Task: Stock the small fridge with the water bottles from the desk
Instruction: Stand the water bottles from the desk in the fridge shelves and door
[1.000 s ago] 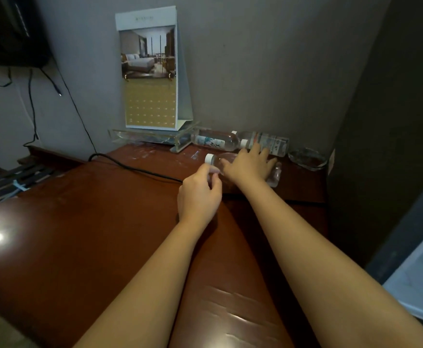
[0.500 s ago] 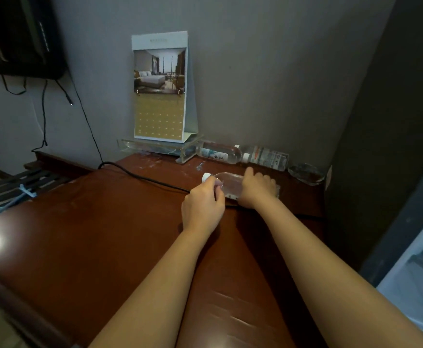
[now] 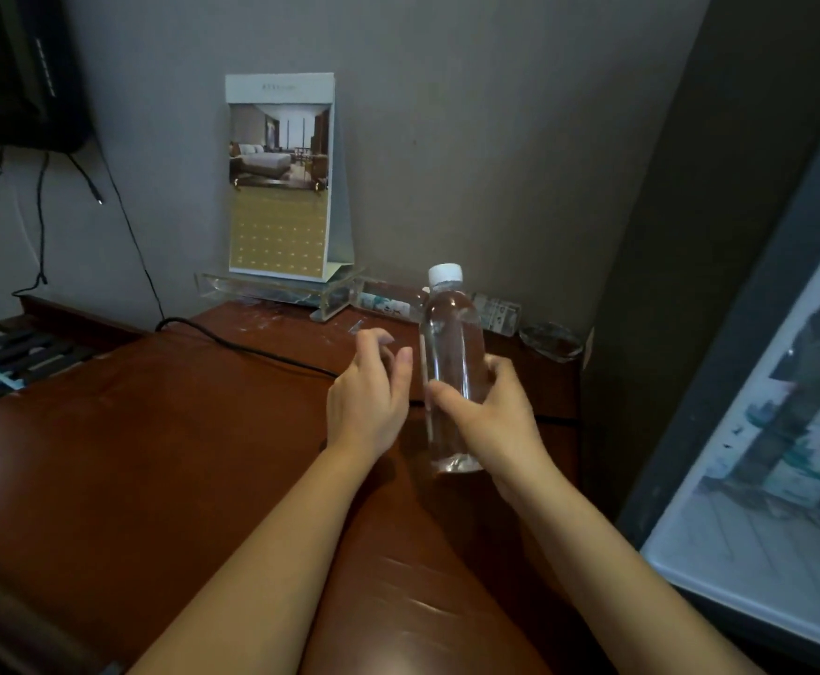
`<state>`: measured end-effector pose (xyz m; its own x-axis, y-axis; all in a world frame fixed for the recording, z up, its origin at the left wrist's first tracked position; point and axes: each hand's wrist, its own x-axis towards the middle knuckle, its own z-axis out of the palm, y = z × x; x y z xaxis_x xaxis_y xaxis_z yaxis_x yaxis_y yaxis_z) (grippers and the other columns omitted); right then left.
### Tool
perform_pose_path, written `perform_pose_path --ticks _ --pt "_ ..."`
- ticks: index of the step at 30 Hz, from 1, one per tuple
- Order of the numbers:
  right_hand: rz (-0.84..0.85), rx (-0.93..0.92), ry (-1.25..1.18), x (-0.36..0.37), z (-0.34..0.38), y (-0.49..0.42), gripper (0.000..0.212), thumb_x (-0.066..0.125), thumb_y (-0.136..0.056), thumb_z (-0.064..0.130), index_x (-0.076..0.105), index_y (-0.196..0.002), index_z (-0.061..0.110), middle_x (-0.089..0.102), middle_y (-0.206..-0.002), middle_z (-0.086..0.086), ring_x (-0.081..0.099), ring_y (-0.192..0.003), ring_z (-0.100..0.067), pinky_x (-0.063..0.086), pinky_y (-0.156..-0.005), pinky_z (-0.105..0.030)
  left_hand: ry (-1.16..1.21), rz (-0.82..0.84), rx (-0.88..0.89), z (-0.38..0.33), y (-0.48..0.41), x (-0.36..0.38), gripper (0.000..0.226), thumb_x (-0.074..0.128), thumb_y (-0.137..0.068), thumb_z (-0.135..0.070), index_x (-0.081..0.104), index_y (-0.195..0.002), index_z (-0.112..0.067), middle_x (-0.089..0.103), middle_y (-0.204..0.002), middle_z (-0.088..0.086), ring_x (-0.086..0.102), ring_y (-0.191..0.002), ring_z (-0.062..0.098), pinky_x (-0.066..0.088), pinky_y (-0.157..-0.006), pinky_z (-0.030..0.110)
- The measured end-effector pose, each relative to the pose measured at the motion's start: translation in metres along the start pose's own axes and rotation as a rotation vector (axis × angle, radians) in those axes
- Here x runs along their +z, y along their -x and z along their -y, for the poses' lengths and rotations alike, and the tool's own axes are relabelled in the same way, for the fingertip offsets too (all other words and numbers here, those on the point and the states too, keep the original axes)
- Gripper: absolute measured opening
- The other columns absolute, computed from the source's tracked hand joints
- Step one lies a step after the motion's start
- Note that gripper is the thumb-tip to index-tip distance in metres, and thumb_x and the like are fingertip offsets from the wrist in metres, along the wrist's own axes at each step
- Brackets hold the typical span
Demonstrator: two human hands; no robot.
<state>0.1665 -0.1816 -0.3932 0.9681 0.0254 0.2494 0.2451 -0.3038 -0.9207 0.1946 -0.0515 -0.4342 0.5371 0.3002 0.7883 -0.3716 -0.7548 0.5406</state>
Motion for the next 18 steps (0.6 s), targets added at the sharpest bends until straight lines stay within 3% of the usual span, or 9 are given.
perform_pose_path --ticks 2,4,10,12,14,16,18 --pt "0.094 0.066 -0.256 -0.012 0.001 0.029 0.034 0.071 -0.08 0.022 0.049 -0.105 0.031 0.07 -0.08 0.008 0.069 -0.075 -0.007 0.057 -0.064 -0.024 0.033 0.024 0.032 -0.002 0.001 -0.001 0.05 0.03 -0.09 -0.048 0.05 -0.108 -0.006 0.063 -0.087 0.005 0.064 -0.077 0.032 0.036 -0.062 0.028" --pt "0.158 0.085 -0.393 -0.023 -0.004 0.054 0.031 0.068 -0.083 0.019 0.05 -0.106 0.031 0.071 -0.081 0.017 0.069 -0.074 -0.004 0.052 -0.053 -0.015 0.055 0.04 0.053 -0.003 0.002 -0.002 0.058 0.026 -0.087 -0.052 0.051 -0.109 -0.005 0.057 -0.081 -0.004 0.062 -0.074 0.028 0.035 -0.061 0.027" --pt "0.295 0.051 -0.452 -0.04 -0.024 0.092 0.04 0.066 -0.084 0.02 0.048 -0.113 0.041 0.069 -0.096 0.019 0.068 -0.09 -0.004 0.054 -0.068 -0.017 0.135 0.115 0.074 -0.032 0.003 -0.011 0.08 0.021 -0.082 -0.074 0.06 -0.105 -0.008 0.057 -0.08 -0.007 0.057 -0.07 0.014 0.039 -0.06 0.026" --pt "0.337 0.019 -0.429 -0.041 -0.024 0.093 0.046 0.067 -0.084 0.021 0.045 -0.117 0.044 0.067 -0.101 0.017 0.066 -0.095 -0.005 0.054 -0.074 -0.02 0.384 0.13 -0.063 -0.051 0.008 -0.016 0.062 0.028 -0.085 -0.065 0.063 -0.096 -0.015 0.063 -0.082 -0.005 0.06 -0.074 0.014 0.047 -0.067 0.031" --pt "0.38 0.012 -0.438 -0.041 -0.024 0.092 0.05 0.066 -0.084 0.019 0.043 -0.123 0.04 0.066 -0.109 0.011 0.065 -0.099 -0.006 0.054 -0.077 -0.022 0.719 0.224 -0.329 -0.068 0.018 -0.023 0.051 0.031 -0.087 -0.059 0.064 -0.09 -0.021 0.068 -0.082 0.0 0.064 -0.076 0.017 0.051 -0.072 0.033" --pt "0.43 0.025 -0.473 -0.043 -0.025 0.091 0.051 0.065 -0.085 0.017 0.042 -0.126 0.036 0.067 -0.109 0.01 0.065 -0.099 -0.006 0.053 -0.074 -0.018 0.944 0.386 -0.508 -0.078 0.033 -0.03 0.058 0.036 -0.082 -0.062 0.065 -0.096 -0.014 0.069 -0.088 0.01 0.066 -0.078 0.021 0.053 -0.071 0.034" --pt "0.477 0.031 -0.449 -0.047 -0.024 0.091 0.051 0.066 -0.085 0.018 0.04 -0.123 0.038 0.068 -0.105 0.015 0.065 -0.098 -0.003 0.052 -0.071 -0.014 0.994 0.467 -0.568 -0.084 0.046 -0.037 0.063 0.046 -0.08 -0.06 0.059 -0.11 -0.006 0.065 -0.1 0.018 0.063 -0.085 0.026 0.052 -0.077 0.04"
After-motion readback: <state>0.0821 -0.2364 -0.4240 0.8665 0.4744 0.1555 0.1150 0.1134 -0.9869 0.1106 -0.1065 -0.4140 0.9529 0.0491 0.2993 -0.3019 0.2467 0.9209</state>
